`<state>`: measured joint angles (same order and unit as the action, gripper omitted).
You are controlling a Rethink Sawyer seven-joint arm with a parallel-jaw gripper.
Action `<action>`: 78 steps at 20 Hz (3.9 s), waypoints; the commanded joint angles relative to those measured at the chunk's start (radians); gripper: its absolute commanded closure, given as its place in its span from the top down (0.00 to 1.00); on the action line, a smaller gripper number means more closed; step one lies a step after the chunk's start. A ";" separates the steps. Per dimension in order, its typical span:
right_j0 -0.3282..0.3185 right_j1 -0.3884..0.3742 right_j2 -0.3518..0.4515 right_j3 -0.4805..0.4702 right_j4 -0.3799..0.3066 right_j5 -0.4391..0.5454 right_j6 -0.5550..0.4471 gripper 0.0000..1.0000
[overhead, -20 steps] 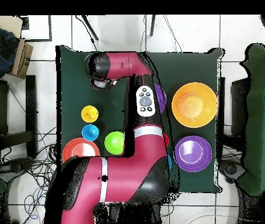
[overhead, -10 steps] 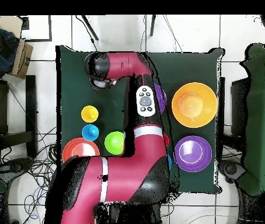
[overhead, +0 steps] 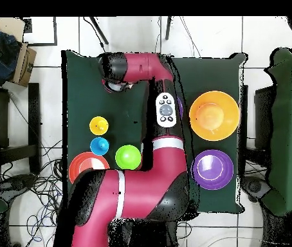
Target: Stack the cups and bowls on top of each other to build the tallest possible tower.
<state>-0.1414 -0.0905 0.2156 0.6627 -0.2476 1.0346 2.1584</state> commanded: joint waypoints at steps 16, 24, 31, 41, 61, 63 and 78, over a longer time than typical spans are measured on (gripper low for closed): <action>-0.039 0.048 0.102 -0.108 -0.027 0.134 -0.338 0.00; -0.051 0.039 0.110 -0.084 -0.015 0.125 -0.350 0.00; -0.064 0.040 0.122 -0.084 -0.009 0.135 -0.365 0.00; -0.087 0.049 0.141 -0.101 -0.008 0.150 -0.408 0.00; -0.107 0.046 0.142 -0.103 -0.017 0.163 -0.440 0.00; -0.107 0.043 0.140 -0.094 -0.018 0.155 -0.437 0.00; -0.122 0.069 0.126 -0.092 -0.045 0.122 -0.462 0.00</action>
<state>-0.2415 -0.0350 0.2850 0.5702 -0.2459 1.0857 2.0039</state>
